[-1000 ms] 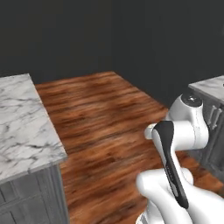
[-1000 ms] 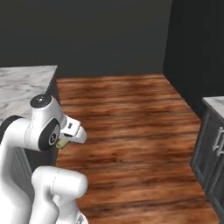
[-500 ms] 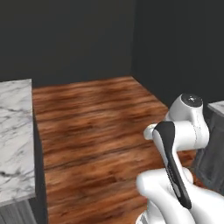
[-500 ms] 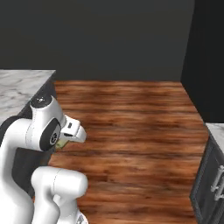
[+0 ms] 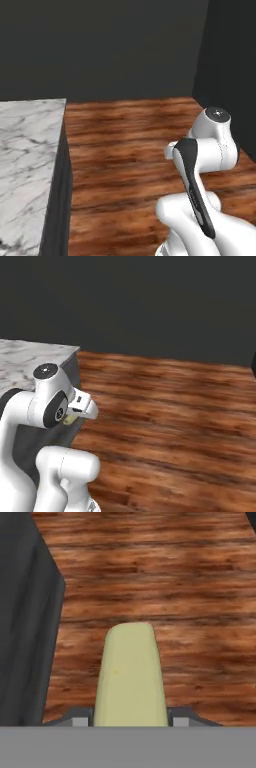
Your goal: Retrieve the butter from the fridge and place it on a plate on the dining table. Then retrieve the butter knife by the fridge and place it near the plate.
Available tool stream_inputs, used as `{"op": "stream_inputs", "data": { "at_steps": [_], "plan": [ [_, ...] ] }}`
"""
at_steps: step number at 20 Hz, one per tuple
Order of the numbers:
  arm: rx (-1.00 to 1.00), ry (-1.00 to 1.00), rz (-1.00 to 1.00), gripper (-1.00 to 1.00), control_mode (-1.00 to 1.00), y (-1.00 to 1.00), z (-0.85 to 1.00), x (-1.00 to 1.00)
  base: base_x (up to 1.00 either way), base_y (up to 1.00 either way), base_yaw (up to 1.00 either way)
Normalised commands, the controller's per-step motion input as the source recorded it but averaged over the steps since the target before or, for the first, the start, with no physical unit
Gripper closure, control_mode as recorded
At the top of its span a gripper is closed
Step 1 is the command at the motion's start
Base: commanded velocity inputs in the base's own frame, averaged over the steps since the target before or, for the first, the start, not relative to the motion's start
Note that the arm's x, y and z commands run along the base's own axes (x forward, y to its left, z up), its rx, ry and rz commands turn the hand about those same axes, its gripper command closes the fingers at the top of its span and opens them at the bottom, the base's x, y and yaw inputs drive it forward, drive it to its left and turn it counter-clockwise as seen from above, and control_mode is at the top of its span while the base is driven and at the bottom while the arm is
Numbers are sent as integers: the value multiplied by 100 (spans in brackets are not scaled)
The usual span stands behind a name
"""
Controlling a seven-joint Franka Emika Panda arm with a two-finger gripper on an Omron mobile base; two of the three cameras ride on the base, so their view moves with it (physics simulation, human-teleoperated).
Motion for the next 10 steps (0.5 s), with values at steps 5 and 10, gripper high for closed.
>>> {"op": "stream_inputs", "data": {
  "at_steps": [5, 10],
  "plan": [
    [0, 0, 0, 100, 100, 0, 0, 0, 92, -35, 71],
    [0, 0, 0, 100, 100, 0, 0, 0, 53, -55, 72]
  ]
}}
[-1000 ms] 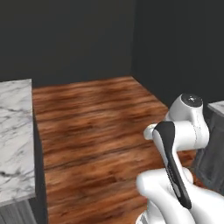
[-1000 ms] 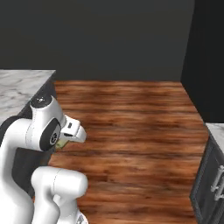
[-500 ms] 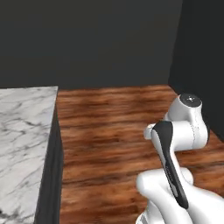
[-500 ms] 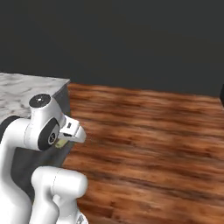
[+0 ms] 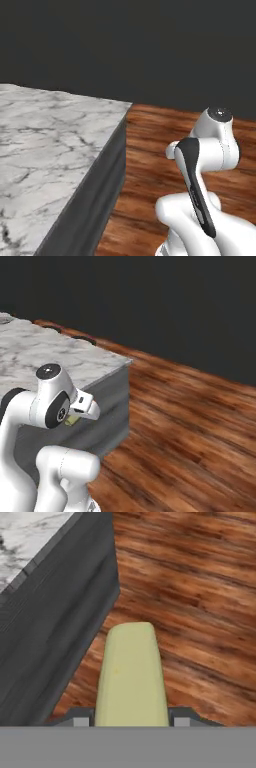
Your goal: Retrieve the butter from the fridge and place it on a plate on the dining table. Then retrieve the butter knife by the fridge and place it near the plate.
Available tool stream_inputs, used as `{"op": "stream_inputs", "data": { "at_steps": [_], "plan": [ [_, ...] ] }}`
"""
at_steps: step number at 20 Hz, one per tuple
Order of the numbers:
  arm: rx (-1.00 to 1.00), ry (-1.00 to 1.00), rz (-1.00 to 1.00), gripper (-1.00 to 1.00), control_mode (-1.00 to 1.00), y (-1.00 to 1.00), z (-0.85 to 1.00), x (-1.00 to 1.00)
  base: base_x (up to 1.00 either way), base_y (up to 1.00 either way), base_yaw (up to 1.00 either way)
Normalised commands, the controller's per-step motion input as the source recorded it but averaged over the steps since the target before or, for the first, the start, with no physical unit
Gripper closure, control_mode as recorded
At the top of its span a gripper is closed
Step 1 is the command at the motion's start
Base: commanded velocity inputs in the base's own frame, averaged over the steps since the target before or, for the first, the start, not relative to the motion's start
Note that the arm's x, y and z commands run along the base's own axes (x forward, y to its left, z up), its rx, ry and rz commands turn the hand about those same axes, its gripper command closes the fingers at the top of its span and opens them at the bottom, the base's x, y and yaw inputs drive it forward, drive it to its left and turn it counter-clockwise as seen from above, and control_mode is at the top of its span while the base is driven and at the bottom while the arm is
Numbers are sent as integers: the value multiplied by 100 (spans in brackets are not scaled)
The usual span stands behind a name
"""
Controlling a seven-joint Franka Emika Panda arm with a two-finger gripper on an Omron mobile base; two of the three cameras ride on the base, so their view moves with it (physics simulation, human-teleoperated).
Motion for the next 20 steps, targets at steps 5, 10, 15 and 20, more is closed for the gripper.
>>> {"op": "stream_inputs", "data": {
  "at_steps": [5, 10, 15, 20],
  "plan": [
    [0, 0, 0, 100, 100, 0, 0, 0, 67, -95, 29],
    [0, 0, 0, 100, 100, 0, 0, 0, 98, -100, 0],
    [0, 0, 0, 100, 100, 0, 0, 0, 100, -100, 15],
    [0, 0, 0, 100, 100, 0, 0, 0, 100, -100, 29]
  ]
}}
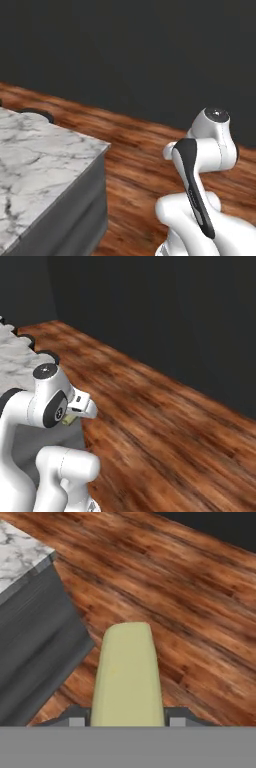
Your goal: Retrieve the butter from the fridge and place it on a plate on the dining table. Then retrieve the butter knife by the fridge and place it near the plate.
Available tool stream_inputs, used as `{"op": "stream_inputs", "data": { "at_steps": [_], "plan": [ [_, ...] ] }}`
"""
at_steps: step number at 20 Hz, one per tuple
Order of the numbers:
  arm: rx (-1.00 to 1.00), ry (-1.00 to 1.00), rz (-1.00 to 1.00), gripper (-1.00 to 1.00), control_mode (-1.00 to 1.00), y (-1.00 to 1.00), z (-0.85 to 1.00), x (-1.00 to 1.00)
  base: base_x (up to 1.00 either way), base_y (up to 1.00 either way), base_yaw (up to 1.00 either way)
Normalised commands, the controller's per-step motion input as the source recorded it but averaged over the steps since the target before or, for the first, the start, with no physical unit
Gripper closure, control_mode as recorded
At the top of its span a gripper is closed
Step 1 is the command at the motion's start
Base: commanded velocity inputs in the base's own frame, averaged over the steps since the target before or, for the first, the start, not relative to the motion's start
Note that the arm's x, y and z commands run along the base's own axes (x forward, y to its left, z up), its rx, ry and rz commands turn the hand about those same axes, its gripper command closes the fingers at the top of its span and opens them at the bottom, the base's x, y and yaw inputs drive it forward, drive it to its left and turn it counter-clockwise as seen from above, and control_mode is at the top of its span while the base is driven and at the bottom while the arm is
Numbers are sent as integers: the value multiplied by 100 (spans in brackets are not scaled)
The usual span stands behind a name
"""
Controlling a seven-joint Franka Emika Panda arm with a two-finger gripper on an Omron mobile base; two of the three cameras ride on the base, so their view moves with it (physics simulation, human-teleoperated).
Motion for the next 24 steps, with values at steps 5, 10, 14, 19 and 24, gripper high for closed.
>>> {"op": "stream_inputs", "data": {
  "at_steps": [5, 10, 14, 19, 24],
  "plan": [
    [0, 0, 0, 100, 100, 0, 0, 0, 79, -100, 43],
    [0, 0, 0, 100, 100, 0, 0, 0, 56, -100, 55],
    [0, 0, 0, 100, 100, 0, 0, 0, 45, -100, 56],
    [0, 0, 0, 100, 100, 0, 0, 0, 14, -100, 57],
    [0, 0, 0, 100, 100, 0, 0, 0, 56, -100, 45]
  ]
}}
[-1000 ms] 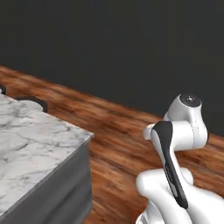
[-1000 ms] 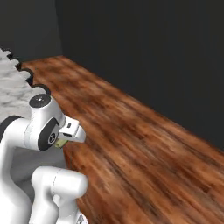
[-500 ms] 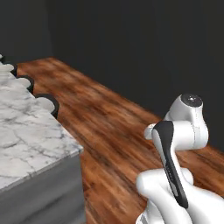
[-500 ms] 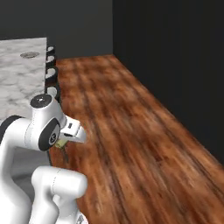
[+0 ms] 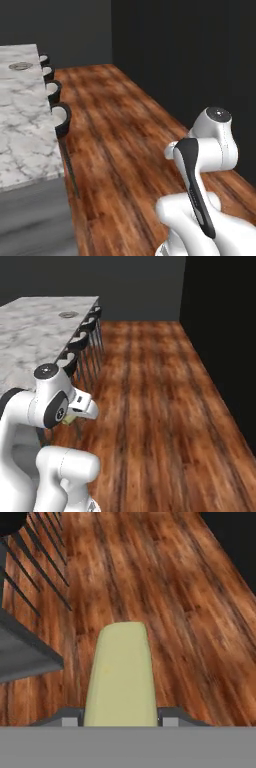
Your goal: Retrieve the butter from the fridge and place it on a plate on the dining table. Then retrieve the butter knife by the fridge and place it near the plate.
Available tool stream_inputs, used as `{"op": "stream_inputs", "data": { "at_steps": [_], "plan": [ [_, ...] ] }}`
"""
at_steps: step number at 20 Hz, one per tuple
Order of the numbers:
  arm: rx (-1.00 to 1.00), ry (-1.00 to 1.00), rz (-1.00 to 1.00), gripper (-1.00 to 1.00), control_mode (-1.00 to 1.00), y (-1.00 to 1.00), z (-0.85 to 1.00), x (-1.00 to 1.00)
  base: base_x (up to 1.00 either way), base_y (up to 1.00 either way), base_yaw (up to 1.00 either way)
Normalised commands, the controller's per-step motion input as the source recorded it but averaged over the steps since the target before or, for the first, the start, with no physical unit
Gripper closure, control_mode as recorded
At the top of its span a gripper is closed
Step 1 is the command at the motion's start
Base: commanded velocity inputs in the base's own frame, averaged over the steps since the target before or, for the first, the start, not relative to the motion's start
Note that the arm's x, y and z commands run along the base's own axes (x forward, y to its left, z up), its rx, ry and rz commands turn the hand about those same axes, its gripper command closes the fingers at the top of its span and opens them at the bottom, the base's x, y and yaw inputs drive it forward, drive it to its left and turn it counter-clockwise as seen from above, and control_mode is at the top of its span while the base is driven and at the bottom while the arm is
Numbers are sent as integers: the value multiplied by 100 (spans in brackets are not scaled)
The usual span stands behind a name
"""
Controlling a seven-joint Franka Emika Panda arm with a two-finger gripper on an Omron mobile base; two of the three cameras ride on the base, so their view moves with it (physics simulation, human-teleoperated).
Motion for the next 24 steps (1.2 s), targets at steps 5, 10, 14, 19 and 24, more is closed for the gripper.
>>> {"op": "stream_inputs", "data": {
  "at_steps": [5, 10, 14, 19, 24],
  "plan": [
    [0, 0, 0, 100, 100, 0, 0, 0, 98, -100, 23],
    [0, 0, 0, 100, 100, 0, 0, 0, 100, -51, 2],
    [0, 0, 0, 100, 100, 0, 0, 0, 100, -22, 0],
    [0, 0, 0, 100, 100, 0, 0, 0, 100, 0, 3],
    [0, 0, 0, 100, 100, 0, 0, 0, 100, -23, 11]
  ]
}}
